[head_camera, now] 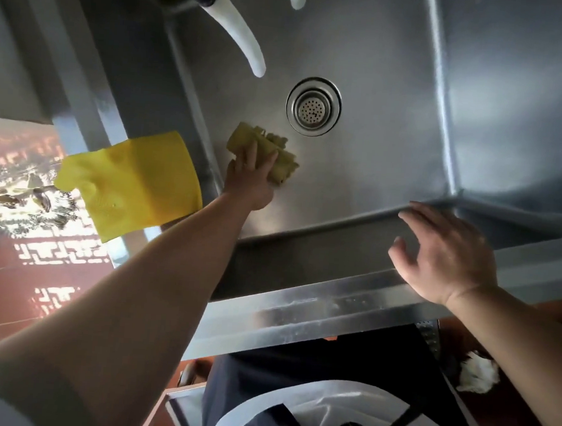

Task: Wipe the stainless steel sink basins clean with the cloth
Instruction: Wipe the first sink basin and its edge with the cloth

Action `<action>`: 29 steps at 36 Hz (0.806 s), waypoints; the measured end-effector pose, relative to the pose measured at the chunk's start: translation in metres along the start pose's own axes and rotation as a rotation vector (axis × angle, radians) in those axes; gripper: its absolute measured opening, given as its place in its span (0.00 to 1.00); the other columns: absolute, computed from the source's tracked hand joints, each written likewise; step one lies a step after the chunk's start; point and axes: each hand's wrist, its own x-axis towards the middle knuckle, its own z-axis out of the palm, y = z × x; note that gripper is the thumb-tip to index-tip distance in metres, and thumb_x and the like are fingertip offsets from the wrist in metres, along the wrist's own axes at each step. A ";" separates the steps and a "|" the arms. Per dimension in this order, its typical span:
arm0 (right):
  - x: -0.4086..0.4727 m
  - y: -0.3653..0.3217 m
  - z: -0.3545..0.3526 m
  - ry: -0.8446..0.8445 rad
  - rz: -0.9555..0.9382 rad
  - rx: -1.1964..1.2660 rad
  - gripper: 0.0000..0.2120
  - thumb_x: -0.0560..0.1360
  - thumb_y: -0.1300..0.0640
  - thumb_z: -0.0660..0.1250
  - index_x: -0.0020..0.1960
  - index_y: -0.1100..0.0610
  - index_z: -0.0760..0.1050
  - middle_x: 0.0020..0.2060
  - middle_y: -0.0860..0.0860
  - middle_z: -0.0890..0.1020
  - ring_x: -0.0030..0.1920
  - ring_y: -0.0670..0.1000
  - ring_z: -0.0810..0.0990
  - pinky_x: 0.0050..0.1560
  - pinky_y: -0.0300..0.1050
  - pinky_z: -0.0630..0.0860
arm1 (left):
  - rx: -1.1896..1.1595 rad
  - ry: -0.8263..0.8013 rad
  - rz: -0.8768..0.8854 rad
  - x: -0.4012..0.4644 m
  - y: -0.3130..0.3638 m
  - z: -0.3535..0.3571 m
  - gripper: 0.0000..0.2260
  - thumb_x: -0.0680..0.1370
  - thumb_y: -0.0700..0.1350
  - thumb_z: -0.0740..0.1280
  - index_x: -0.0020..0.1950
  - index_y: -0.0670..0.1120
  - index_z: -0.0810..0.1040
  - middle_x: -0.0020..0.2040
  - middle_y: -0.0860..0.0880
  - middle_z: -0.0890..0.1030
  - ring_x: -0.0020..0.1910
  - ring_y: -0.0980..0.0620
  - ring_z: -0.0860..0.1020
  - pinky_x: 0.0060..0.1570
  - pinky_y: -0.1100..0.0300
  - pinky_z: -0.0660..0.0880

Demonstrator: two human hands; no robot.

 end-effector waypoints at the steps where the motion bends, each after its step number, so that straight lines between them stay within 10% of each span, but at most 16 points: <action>1: 0.000 0.000 0.000 0.006 -0.003 -0.003 0.24 0.70 0.46 0.57 0.56 0.58 0.80 0.57 0.54 0.82 0.52 0.59 0.81 0.50 0.54 0.78 | -0.006 -0.033 0.002 0.001 -0.001 0.006 0.38 0.78 0.54 0.62 0.79 0.61 0.39 0.79 0.47 0.31 0.78 0.37 0.38 0.77 0.42 0.46; 10: -0.001 0.001 0.002 0.007 0.021 -0.013 0.24 0.70 0.45 0.56 0.58 0.56 0.79 0.48 0.55 0.84 0.51 0.59 0.80 0.45 0.54 0.80 | -0.248 -0.318 -0.248 -0.016 0.025 0.028 0.41 0.73 0.73 0.56 0.78 0.64 0.37 0.76 0.46 0.25 0.75 0.36 0.29 0.75 0.39 0.38; 14: -0.001 0.001 0.002 0.018 0.027 -0.007 0.25 0.70 0.45 0.56 0.59 0.57 0.79 0.49 0.55 0.84 0.52 0.59 0.81 0.45 0.55 0.80 | -0.506 -0.415 -0.453 -0.042 0.044 0.039 0.47 0.72 0.75 0.57 0.80 0.53 0.39 0.79 0.41 0.34 0.78 0.34 0.41 0.76 0.40 0.44; 17: 0.000 0.002 0.002 0.019 0.033 -0.003 0.26 0.70 0.44 0.56 0.60 0.56 0.78 0.50 0.55 0.84 0.52 0.59 0.81 0.46 0.55 0.80 | -0.794 -0.456 -0.548 -0.051 0.066 0.040 0.51 0.72 0.73 0.61 0.80 0.47 0.36 0.81 0.42 0.46 0.78 0.38 0.53 0.76 0.44 0.56; 21: -0.001 0.003 0.004 0.026 0.038 0.003 0.26 0.70 0.43 0.54 0.59 0.56 0.78 0.50 0.55 0.84 0.52 0.59 0.81 0.46 0.55 0.80 | -1.107 -0.433 -0.534 -0.046 0.088 0.020 0.36 0.80 0.66 0.56 0.78 0.43 0.60 0.79 0.43 0.59 0.76 0.43 0.61 0.72 0.51 0.58; 29: -0.001 0.002 0.003 0.006 0.053 0.001 0.25 0.69 0.43 0.54 0.56 0.56 0.78 0.47 0.55 0.84 0.51 0.59 0.80 0.45 0.53 0.79 | -1.876 -0.389 -0.829 -0.011 0.088 -0.029 0.44 0.71 0.70 0.65 0.80 0.49 0.54 0.79 0.39 0.55 0.74 0.31 0.59 0.73 0.35 0.56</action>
